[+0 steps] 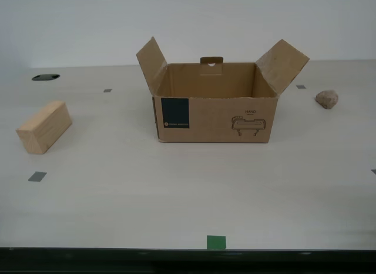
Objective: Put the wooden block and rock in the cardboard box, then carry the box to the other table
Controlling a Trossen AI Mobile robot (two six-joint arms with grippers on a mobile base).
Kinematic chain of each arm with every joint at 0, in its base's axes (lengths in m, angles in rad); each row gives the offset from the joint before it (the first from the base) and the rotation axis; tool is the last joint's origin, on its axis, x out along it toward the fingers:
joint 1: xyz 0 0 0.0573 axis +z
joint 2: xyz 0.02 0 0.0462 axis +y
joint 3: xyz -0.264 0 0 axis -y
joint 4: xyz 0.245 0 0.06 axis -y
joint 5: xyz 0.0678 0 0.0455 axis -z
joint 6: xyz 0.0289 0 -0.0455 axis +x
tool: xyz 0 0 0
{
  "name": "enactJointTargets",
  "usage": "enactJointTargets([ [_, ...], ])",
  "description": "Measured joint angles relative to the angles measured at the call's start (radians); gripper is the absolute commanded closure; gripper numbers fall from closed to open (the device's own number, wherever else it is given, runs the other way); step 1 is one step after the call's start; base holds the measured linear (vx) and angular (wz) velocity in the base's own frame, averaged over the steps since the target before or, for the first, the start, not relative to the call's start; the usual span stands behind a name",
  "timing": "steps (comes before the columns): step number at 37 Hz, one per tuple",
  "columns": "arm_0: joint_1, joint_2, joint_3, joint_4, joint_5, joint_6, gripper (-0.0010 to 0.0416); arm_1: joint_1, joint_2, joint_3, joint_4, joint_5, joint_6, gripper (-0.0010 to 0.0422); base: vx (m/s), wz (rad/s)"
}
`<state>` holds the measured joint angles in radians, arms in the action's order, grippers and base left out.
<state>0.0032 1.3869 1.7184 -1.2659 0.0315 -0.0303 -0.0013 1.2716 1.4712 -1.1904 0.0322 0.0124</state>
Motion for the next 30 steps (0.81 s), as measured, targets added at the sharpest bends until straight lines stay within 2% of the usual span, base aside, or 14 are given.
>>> enactJointTargets([
  [22, 0.000, 0.000, 0.000, -0.020, 0.000, 0.004, 0.0007, 0.002, 0.000, -0.005, -0.018, 0.000, 0.026, 0.0048, 0.000, 0.000],
  [30, 0.000, 0.000, 0.000, -0.021, 0.000, 0.006, 0.0007, 0.002, 0.068, -0.024, -0.015, -0.005, 0.042, 0.0048, 0.000, 0.000],
])
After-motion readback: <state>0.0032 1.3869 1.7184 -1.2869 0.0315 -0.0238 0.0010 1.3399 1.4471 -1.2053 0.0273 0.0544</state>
